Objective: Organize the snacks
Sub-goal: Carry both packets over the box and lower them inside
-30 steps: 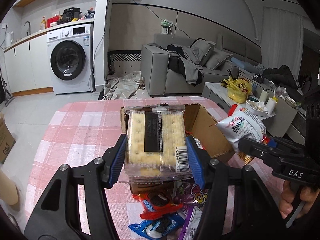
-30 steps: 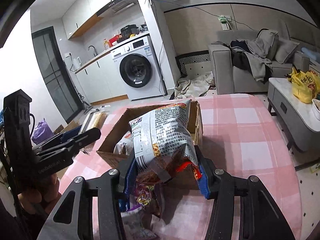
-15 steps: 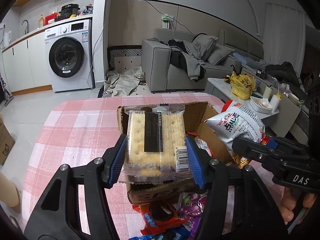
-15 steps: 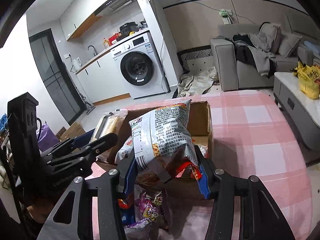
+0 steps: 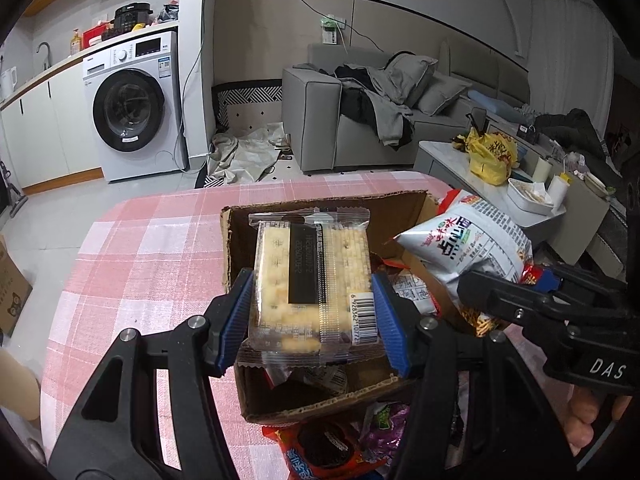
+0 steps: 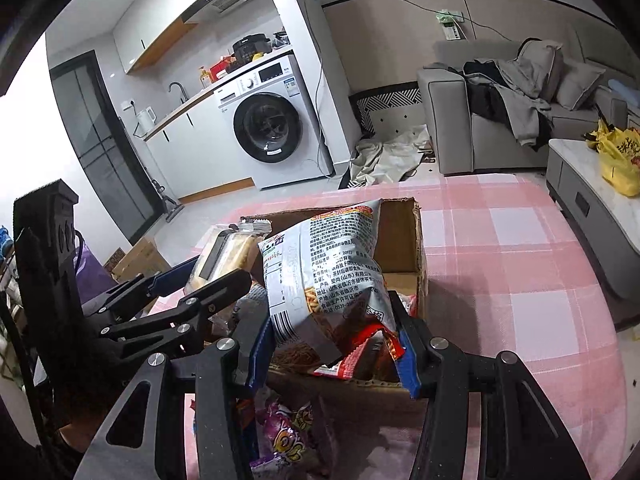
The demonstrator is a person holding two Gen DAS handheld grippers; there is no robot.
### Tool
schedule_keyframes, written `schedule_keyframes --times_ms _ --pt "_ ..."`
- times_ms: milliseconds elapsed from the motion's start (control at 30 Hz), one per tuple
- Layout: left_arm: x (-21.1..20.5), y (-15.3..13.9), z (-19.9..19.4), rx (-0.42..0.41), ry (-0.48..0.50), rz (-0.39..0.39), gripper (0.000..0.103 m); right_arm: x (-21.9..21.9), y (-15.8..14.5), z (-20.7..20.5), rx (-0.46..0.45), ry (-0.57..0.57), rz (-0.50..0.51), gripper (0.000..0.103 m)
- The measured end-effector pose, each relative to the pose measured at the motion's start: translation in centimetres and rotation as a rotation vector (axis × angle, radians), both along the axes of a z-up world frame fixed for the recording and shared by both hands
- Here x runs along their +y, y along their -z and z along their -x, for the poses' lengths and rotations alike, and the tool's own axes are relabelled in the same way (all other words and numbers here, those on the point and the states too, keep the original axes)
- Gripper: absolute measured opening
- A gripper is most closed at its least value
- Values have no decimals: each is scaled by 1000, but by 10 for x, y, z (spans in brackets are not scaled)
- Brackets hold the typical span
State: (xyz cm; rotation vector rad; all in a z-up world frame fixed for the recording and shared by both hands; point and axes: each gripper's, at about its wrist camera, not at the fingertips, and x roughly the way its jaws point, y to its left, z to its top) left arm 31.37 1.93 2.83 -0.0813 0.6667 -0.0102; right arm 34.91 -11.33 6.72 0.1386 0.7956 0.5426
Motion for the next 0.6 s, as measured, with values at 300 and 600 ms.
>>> schedule_keyframes --times_ms 300,600 --pt "-3 10 -15 22 1 -4 55 10 11 -12 15 -12 21 52" --pt "-5 17 -23 31 2 -11 55 17 14 -16 6 -19 44 53"
